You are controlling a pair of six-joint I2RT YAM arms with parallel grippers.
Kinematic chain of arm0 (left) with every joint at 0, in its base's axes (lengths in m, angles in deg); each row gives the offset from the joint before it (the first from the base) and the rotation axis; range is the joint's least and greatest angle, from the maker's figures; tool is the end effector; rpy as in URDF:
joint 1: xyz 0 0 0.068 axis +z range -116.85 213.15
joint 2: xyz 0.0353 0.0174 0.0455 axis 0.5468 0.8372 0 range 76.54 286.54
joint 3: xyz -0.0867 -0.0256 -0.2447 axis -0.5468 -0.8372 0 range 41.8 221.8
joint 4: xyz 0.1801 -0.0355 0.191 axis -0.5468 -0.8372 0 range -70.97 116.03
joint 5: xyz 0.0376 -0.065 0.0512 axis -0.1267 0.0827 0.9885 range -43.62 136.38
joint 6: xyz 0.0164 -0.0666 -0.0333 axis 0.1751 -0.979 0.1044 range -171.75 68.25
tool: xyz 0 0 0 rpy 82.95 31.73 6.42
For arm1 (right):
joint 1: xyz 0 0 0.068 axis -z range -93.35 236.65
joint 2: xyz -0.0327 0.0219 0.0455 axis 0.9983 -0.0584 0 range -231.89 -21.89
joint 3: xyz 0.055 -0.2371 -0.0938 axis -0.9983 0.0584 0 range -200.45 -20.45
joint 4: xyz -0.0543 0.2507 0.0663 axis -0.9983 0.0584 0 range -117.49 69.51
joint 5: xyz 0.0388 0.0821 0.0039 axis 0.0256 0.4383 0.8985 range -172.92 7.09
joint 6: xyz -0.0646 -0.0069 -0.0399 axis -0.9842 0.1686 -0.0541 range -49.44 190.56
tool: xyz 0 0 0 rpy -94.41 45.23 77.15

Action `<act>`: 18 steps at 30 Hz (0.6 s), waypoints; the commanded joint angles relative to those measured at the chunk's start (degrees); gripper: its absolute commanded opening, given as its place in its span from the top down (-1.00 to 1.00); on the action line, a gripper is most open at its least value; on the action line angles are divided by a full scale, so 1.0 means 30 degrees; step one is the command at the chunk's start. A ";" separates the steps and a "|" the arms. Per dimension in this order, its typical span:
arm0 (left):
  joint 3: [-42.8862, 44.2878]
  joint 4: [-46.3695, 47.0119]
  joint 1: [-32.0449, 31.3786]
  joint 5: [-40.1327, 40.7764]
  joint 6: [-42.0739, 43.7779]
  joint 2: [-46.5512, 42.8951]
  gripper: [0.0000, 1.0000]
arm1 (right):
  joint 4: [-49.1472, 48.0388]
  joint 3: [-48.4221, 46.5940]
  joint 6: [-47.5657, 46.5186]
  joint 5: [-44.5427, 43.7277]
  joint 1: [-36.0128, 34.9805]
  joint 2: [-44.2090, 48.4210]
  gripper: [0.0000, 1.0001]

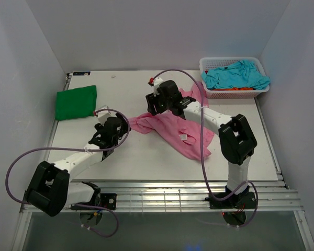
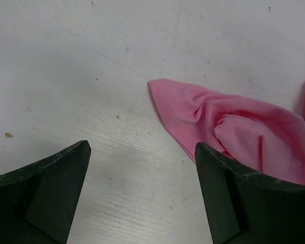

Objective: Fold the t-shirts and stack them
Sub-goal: Flatten the tshirt out

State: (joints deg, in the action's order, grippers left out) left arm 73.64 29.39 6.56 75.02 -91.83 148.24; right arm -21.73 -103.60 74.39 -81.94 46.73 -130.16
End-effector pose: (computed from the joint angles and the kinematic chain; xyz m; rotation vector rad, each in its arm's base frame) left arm 0.2601 -0.0957 0.1612 -0.5163 2.0593 -0.1341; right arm 0.3584 0.3015 0.2301 -0.6745 2.0368 0.4706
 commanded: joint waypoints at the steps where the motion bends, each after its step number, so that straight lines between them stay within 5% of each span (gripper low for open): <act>1: -0.0327 -0.0706 0.0191 0.0882 -0.0381 -0.1310 -0.89 | -0.0575 -0.2452 -0.0575 0.2954 -0.0052 -0.1841 -0.24; 10: -0.0943 -0.1030 0.0191 0.0736 -0.1143 -0.2718 -0.89 | 0.0276 -0.5443 -0.1190 0.7434 -0.0432 -0.5653 -0.24; 18: -0.1323 -0.1587 0.0191 0.0677 -0.1349 -0.3187 -0.89 | 0.1389 -0.6705 -0.2215 0.7734 -0.1545 -0.6888 -0.25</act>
State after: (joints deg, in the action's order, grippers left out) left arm 70.45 25.76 6.80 76.42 -95.30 140.39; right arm -18.17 -120.21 69.98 -61.18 43.63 -151.04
